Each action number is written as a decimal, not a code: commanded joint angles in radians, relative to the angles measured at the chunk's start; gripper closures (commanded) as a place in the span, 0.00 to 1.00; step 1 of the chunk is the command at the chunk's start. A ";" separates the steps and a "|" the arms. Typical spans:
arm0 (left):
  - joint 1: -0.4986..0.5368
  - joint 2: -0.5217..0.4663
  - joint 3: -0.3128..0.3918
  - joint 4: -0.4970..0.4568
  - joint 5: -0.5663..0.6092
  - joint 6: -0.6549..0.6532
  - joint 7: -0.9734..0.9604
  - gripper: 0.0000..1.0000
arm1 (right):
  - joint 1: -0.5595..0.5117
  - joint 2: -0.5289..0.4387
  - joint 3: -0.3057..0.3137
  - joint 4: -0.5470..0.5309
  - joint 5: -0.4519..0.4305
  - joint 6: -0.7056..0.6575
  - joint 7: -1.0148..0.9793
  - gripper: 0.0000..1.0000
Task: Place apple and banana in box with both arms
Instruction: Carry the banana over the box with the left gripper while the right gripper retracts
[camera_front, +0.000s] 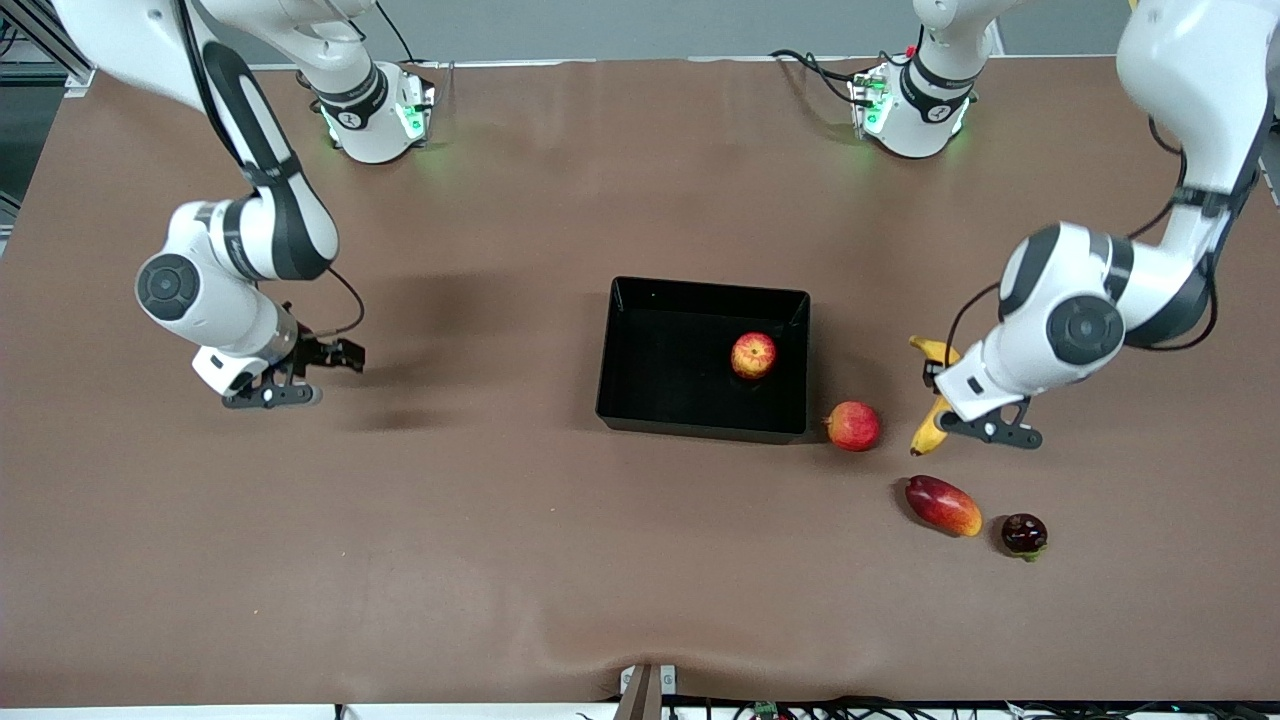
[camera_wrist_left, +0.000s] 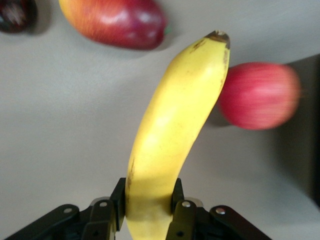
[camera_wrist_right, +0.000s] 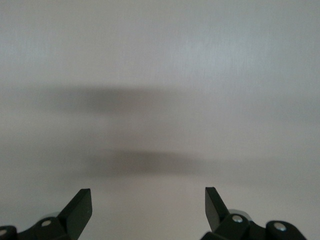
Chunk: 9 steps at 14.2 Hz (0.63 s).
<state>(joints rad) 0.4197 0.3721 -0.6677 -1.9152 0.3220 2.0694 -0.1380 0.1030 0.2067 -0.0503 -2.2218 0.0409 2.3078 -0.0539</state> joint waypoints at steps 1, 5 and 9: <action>-0.009 -0.050 -0.071 0.027 -0.122 -0.069 -0.056 1.00 | -0.006 -0.104 0.003 -0.035 0.016 -0.135 -0.024 0.00; -0.174 0.026 -0.119 0.131 -0.146 -0.071 -0.415 1.00 | -0.008 -0.174 0.000 0.072 0.014 -0.428 -0.027 0.00; -0.382 0.204 -0.107 0.289 -0.112 -0.069 -0.788 1.00 | -0.017 -0.170 -0.005 0.290 0.008 -0.674 -0.029 0.00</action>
<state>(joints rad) 0.1183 0.4556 -0.7832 -1.7403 0.1868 2.0190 -0.7902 0.1022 0.0287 -0.0548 -2.0295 0.0409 1.7140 -0.0651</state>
